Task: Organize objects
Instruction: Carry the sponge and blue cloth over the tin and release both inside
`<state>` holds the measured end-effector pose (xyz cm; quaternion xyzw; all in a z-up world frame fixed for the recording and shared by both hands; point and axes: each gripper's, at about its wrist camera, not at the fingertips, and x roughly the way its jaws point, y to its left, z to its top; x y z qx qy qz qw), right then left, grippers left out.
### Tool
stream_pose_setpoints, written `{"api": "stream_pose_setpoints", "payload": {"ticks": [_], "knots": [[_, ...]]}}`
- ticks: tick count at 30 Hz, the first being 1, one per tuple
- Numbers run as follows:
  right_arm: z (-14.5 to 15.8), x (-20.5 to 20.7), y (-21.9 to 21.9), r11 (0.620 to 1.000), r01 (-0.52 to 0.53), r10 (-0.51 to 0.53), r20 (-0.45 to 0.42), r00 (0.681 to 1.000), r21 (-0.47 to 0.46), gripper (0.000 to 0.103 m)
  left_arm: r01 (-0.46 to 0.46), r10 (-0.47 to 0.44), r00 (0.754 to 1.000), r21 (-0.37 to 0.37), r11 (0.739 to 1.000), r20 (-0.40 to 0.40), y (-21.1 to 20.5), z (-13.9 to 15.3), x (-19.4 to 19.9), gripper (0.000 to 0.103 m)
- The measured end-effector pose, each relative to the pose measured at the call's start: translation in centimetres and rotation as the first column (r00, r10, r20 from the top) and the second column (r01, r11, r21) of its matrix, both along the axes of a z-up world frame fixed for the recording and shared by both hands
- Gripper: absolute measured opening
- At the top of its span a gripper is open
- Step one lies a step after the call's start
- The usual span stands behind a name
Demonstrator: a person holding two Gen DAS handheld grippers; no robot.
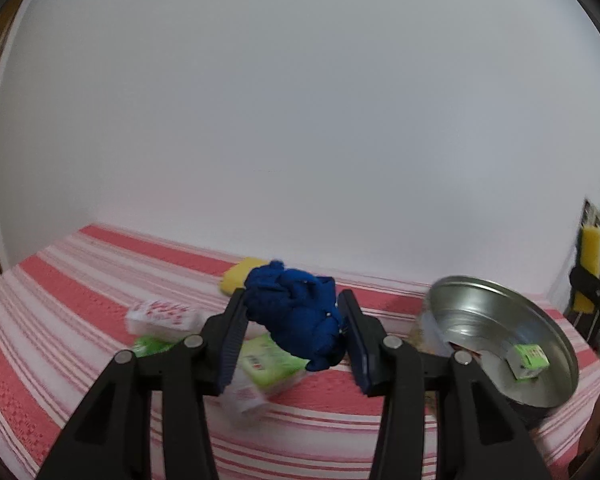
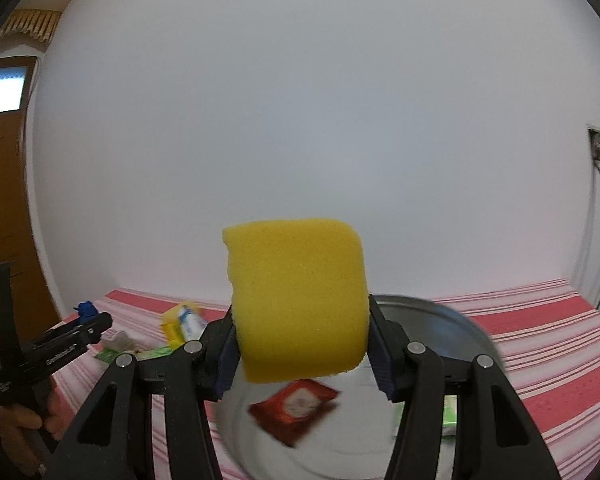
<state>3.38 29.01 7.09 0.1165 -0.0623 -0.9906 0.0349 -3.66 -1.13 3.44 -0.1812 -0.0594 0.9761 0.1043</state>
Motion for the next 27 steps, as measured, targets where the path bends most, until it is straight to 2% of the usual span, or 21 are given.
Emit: {"api": "stream_pose_setpoints", "payload": {"ticks": [6,9,10,14,20,23,27], "knots": [[-0.7,-0.9,3.5,0.995,0.104,-0.104,0.010,0.995,0.000,0.057,0.061,-0.061,0.998,-0.043,0.997,-0.012,5.1,1.0,0.7,0.045],[-0.8,-1.2,4.7,0.991,0.132,-0.132,0.017,0.991,-0.014,0.057,0.100,-0.101,0.995,-0.024,0.995,-0.008,7.1,1.5,0.6,0.045],[-0.7,-3.1,4.6,0.989,0.145,-0.145,0.020,0.989,-0.020,0.057,0.113,-0.113,0.994,-0.019,0.993,-0.007,7.7,1.6,0.6,0.045],[-0.5,-3.1,6.6,0.981,0.191,-0.190,0.026,0.981,-0.044,0.057,0.164,-0.165,0.986,-0.027,0.986,-0.008,11.0,2.2,0.9,0.045],[-0.6,-2.8,9.0,0.970,0.236,-0.233,0.042,0.971,-0.059,0.057,0.214,-0.211,0.976,-0.048,0.976,0.051,15.9,1.8,0.9,0.045],[-1.0,-3.2,9.5,0.965,0.258,-0.254,0.065,0.965,-0.054,0.057,0.250,-0.246,0.966,-0.041,0.967,0.073,17.8,0.6,1.5,0.045],[-2.1,-4.3,9.7,0.961,0.273,-0.265,0.140,0.954,-0.040,0.057,0.276,-0.270,0.961,-0.121,0.953,0.069,19.0,-0.3,2.1,0.045]]}}
